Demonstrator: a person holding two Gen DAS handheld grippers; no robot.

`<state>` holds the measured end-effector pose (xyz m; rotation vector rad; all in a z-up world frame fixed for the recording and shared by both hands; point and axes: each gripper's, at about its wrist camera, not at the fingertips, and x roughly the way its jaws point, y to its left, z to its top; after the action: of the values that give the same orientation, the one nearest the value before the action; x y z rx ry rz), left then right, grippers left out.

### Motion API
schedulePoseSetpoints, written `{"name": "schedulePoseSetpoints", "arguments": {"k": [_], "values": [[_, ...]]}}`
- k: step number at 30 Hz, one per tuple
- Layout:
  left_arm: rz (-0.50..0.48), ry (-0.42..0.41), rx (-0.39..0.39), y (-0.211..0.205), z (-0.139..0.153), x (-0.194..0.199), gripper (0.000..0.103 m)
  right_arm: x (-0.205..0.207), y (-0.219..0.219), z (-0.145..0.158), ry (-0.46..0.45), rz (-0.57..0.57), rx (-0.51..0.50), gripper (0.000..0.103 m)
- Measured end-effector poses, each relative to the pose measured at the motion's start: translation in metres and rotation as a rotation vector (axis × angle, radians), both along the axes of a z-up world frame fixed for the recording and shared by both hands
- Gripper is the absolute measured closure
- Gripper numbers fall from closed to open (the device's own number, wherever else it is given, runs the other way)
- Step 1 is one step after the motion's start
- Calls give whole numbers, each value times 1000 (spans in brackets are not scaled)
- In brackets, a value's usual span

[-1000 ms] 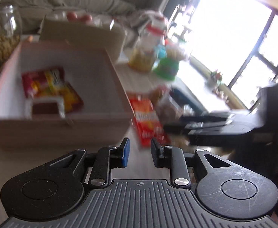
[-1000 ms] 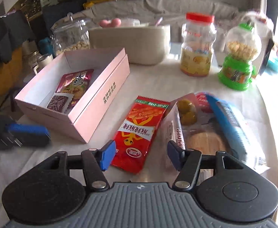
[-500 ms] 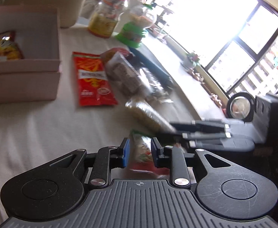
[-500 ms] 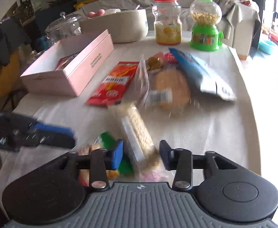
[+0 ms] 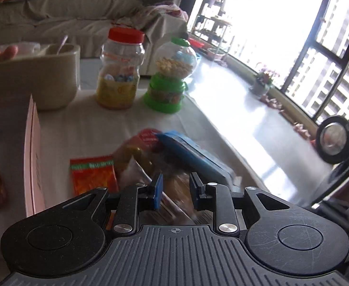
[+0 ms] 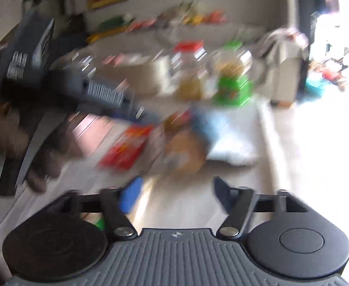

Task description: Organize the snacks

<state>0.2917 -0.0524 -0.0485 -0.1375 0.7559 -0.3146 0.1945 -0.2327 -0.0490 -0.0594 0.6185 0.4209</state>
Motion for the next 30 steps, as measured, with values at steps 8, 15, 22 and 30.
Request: {"name": "schedulePoseSetpoints", "arguments": {"k": [8, 15, 22, 30], "values": [[33, 29, 138, -7, -30, 5, 75, 140, -8, -24, 160, -20, 102, 19], [46, -5, 112, 23, -23, -25, 72, 143, 3, -53, 177, -23, 26, 23], [49, 78, 44, 24, -44, -3, 66, 67, -23, -47, 204, -26, 26, 26], [12, 43, 57, 14, -49, -2, 71, 3, -31, -44, 181, -20, 49, 24]]}}
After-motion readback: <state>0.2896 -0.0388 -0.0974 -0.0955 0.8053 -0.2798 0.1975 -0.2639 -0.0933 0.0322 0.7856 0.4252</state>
